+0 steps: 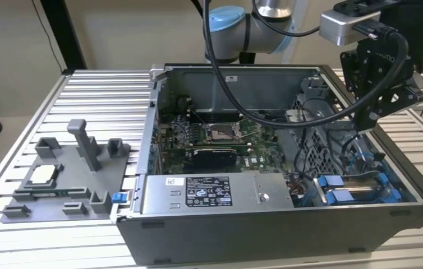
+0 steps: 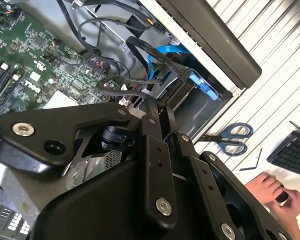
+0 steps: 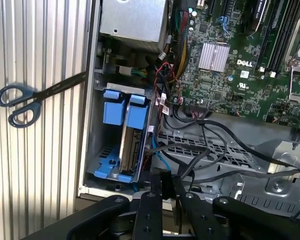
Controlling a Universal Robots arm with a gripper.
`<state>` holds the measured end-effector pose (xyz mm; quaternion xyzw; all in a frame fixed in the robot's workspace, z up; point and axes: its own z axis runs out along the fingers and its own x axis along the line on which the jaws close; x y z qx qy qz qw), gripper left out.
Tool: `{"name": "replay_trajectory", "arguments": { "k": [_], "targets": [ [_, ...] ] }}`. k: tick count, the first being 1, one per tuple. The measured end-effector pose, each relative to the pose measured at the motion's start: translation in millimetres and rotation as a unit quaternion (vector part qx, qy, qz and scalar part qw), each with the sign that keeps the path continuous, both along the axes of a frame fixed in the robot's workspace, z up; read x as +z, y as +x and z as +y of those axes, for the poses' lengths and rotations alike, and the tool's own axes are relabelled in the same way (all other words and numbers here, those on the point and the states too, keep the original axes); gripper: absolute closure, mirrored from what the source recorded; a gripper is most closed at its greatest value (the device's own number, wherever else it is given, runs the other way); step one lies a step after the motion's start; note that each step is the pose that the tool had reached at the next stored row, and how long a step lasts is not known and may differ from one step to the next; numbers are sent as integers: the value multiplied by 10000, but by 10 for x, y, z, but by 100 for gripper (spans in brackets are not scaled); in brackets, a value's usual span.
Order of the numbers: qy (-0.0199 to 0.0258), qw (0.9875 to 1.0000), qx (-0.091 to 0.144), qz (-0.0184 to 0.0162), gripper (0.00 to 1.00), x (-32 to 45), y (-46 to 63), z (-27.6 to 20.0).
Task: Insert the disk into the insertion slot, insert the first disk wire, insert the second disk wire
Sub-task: 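Insert the first disk wire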
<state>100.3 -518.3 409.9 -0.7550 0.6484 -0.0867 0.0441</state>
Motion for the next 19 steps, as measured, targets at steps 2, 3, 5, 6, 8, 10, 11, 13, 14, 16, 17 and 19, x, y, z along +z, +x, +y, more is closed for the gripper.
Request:
{"name": "replay_trajectory", "arguments": {
  "k": [2, 3, 5, 6, 8, 10, 11, 13, 14, 16, 17, 19],
  "targets": [
    [0, 10000, 0, 0, 100, 0, 0, 0],
    [1, 10000, 0, 0, 100, 0, 0, 0],
    [-8, 10000, 0, 0, 100, 0, 0, 1],
    [-29, 10000, 0, 0, 100, 2, 0, 1],
    [-70, 10000, 0, 0, 100, 0, 0, 0],
    [-107, 9999, 0, 0, 100, 1, 0, 0],
    [-127, 9999, 0, 0, 100, 0, 0, 0],
    [-236, 9997, 0, 0, 100, 1, -1, 0],
    [-329, 9995, 0, 0, 100, 1, -1, 1],
    [-510, 9987, 0, 0, 100, -1, 0, 6],
    [-603, 9982, 0, 0, 100, -2, 0, 9],
    [-763, 9971, 0, -6, 100, -7, -2, 31]
  ]
}}
